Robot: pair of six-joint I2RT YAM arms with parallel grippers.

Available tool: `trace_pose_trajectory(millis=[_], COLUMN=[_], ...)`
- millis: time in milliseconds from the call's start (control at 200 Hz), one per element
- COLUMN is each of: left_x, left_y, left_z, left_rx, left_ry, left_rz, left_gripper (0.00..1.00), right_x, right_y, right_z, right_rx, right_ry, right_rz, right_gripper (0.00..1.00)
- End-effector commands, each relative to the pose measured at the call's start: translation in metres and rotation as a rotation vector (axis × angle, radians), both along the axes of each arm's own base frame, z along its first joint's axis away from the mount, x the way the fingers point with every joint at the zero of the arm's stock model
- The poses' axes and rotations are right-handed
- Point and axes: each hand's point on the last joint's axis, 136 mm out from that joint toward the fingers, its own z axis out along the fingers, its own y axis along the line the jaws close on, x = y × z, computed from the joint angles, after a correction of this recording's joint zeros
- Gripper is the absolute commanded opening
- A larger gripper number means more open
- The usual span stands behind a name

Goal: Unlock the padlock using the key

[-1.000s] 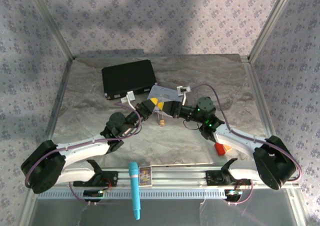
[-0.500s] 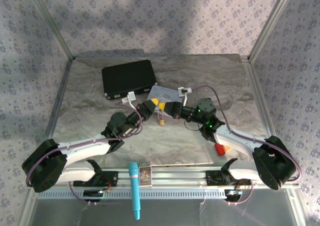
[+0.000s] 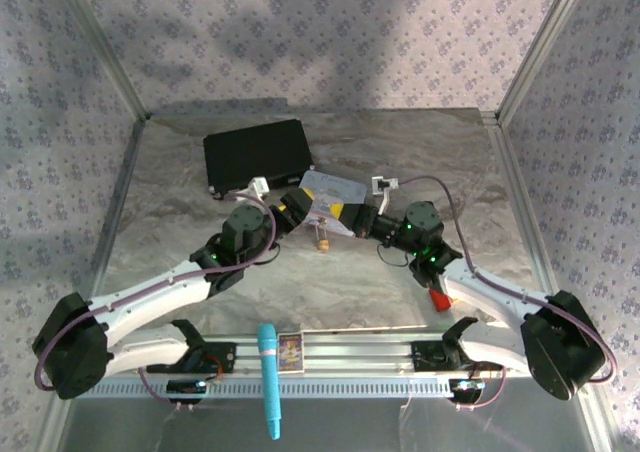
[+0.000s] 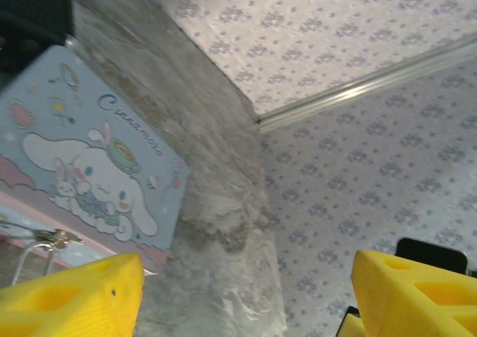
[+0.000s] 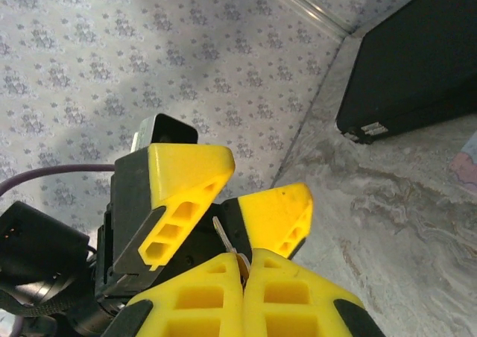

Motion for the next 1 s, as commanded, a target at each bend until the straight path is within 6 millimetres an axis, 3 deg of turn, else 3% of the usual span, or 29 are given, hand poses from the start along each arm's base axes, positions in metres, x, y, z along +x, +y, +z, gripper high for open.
trace_pose_trajectory(millis=[0, 135, 285, 455, 705, 810, 994], left_x=[-0.002, -0.002, -0.003, 0.002, 0.014, 0.024, 0.025], left_y=[0.02, 0.023, 0.023, 0.0, -0.038, -0.043, -0.067], left_z=[-0.041, -0.053, -0.08, -0.117, -0.136, -0.146, -0.163], left_rx=[0.139, 0.164, 0.341, 0.424, 0.563, 0.676, 0.592], left_ry=[0.09, 0.11, 0.196, 0.215, 0.09, 0.043, 0.025], left_rz=[0.037, 0.028, -0.001, -0.1, -0.241, -0.297, -0.398], left_gripper=[0.7, 0.64, 0.61, 0.56, 0.55, 0.55, 0.55], right_x=[0.002, 0.007, 0.012, 0.013, 0.009, 0.008, 0.005], right_y=[-0.004, -0.006, -0.013, -0.018, -0.026, -0.033, -0.04], right_z=[-0.002, -0.015, -0.037, -0.067, -0.096, -0.105, -0.117], right_rx=[0.038, -0.012, -0.135, -0.243, -0.312, -0.332, -0.347], right_ry=[0.027, 0.068, 0.115, 0.168, 0.215, 0.238, 0.269], right_rz=[0.003, -0.028, -0.08, -0.116, -0.135, -0.151, -0.161], right_gripper=[0.0, 0.0, 0.0, 0.0, 0.0, 0.0, 0.0])
